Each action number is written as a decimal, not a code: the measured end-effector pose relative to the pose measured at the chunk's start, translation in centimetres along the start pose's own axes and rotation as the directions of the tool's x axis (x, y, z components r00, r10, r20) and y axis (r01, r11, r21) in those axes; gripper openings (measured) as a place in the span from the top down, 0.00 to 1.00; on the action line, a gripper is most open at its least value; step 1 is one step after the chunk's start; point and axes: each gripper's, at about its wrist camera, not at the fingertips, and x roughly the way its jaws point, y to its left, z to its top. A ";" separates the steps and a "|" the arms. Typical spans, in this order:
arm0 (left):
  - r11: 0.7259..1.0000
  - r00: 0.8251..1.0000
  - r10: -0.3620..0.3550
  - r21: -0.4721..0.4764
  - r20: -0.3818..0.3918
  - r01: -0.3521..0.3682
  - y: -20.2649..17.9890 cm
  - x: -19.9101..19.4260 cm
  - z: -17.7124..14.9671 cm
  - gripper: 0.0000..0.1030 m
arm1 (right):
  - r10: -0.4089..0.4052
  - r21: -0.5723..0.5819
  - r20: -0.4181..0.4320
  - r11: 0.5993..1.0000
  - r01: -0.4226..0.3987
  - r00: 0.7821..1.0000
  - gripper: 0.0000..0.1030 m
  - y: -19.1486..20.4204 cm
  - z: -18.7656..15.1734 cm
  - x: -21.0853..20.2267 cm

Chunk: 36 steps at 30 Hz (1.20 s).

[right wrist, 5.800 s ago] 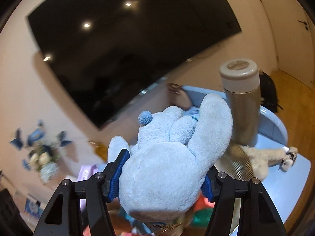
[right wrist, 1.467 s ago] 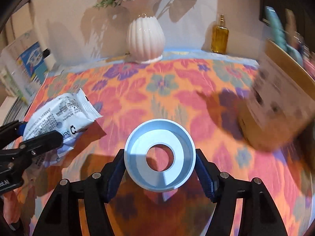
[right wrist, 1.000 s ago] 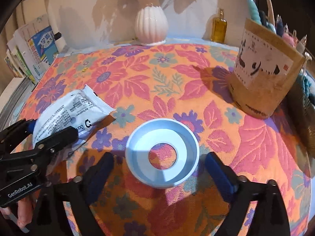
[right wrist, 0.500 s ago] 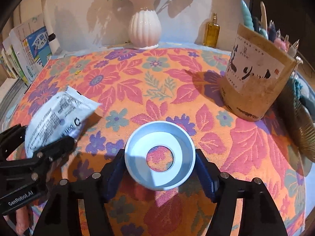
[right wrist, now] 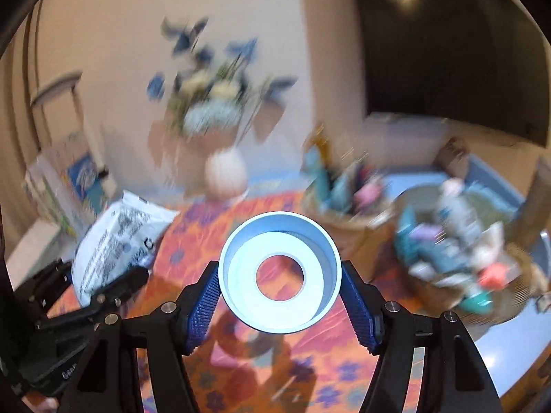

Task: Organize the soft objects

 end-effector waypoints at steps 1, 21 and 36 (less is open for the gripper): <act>1.000 1.000 -0.023 0.004 0.009 0.023 -0.9 -0.1 1.0 0.51 | -0.017 0.021 0.031 1.000 0.017 0.999 0.35 -1.3 0.8 -1.2; 0.915 0.897 -0.397 -0.007 -0.196 0.404 -19.6 15.6 11.0 0.50 | -0.225 0.514 -0.113 0.820 0.251 0.968 0.35 -26.4 2.5 1.2; 0.904 0.890 -0.428 -0.064 -0.159 0.423 -16.1 12.4 9.0 0.07 | -0.192 0.580 -0.138 0.780 0.236 0.972 0.26 -28.4 -0.4 -1.0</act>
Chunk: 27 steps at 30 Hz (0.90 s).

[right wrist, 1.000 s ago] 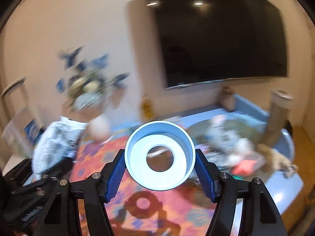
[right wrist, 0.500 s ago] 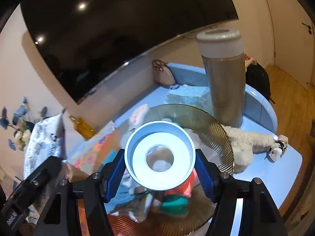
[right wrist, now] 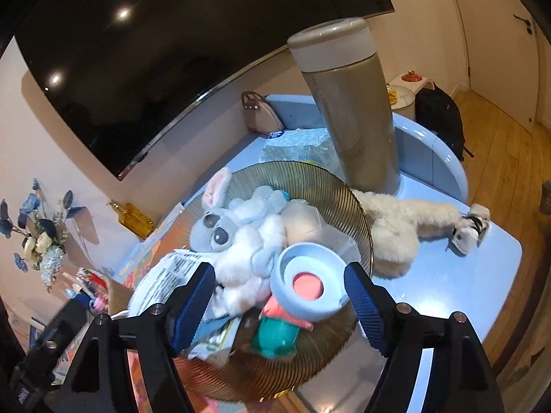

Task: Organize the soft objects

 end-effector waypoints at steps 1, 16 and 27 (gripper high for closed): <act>1.000 1.000 0.006 -0.008 0.016 -0.006 0.6 -1.2 0.0 0.07 | 0.022 -0.004 0.007 1.000 -0.022 1.000 0.26 0.4 -0.2 -0.4; 0.903 0.881 0.426 -0.160 0.205 -0.399 13.9 -21.9 -3.2 0.07 | 0.282 -0.446 -0.035 0.854 -0.268 0.959 0.08 20.3 -11.1 -4.1; 0.770 0.783 0.619 -0.252 0.068 -0.586 24.4 -20.3 -13.7 0.05 | 0.178 -0.662 -0.117 0.719 -0.210 0.977 0.08 31.4 -24.1 3.5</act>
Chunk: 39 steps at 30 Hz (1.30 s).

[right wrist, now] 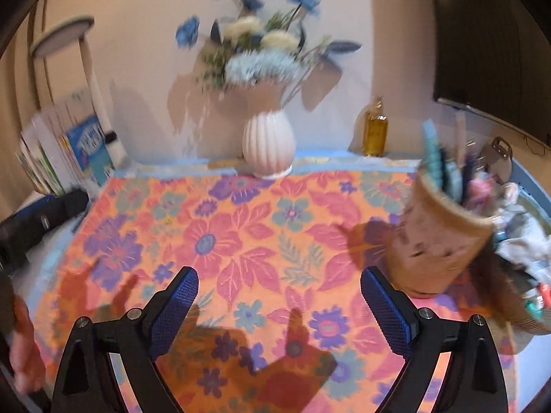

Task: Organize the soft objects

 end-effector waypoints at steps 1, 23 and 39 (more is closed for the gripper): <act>1.000 1.000 0.020 -0.003 -0.009 -0.020 0.1 1.0 -1.1 0.05 | -0.022 0.006 0.004 1.000 0.022 1.000 0.08 0.3 -0.8 1.1; 0.993 0.994 0.108 0.052 -0.034 -0.106 -0.7 4.4 -5.3 0.03 | -0.132 0.064 -0.011 0.989 0.133 0.991 0.08 -0.8 -2.6 4.5; 0.988 0.984 0.151 0.046 -0.099 -0.147 -0.4 5.5 -5.4 0.03 | -0.182 -0.018 0.019 0.983 0.182 0.983 0.01 0.8 -2.8 4.4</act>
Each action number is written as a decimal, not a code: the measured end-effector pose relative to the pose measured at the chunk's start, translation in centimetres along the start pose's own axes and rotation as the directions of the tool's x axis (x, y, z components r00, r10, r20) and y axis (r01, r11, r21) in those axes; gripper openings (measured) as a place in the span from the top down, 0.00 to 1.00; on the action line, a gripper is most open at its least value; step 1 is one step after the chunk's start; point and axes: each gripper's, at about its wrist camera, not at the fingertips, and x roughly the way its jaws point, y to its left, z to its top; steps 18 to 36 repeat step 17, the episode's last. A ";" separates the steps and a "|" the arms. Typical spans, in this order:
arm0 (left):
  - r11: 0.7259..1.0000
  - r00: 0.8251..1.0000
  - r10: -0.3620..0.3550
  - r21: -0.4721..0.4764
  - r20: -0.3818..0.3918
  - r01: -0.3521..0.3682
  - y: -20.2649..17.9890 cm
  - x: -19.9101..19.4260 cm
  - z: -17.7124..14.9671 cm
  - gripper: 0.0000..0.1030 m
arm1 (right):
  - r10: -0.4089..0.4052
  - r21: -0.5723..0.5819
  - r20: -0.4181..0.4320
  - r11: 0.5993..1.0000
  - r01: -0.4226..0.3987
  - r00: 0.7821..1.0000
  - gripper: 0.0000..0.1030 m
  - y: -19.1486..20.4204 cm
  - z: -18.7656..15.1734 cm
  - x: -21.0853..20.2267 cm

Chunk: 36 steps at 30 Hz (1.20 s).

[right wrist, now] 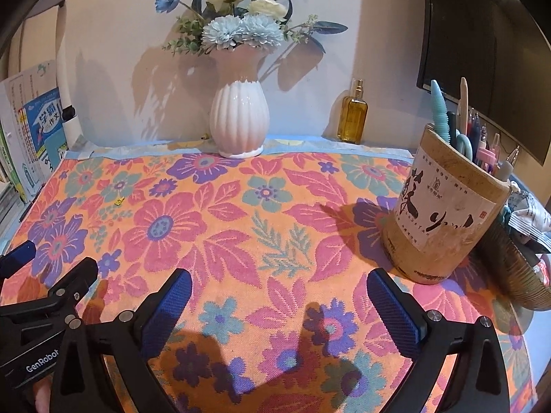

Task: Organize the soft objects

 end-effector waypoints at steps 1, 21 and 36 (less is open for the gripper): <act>1.000 1.000 0.008 0.001 -0.005 -0.008 0.0 0.1 0.0 0.03 | -0.001 -0.007 0.002 1.000 0.001 1.000 0.01 0.1 0.0 0.0; 0.999 0.999 -0.021 -0.027 0.044 0.022 0.8 -0.7 0.0 0.03 | -0.010 -0.035 0.009 0.999 0.010 1.000 0.01 0.5 0.0 -0.1; 0.999 0.999 -0.021 -0.027 0.044 0.022 0.8 -0.7 0.0 0.03 | -0.010 -0.035 0.009 0.999 0.010 1.000 0.01 0.5 0.0 -0.1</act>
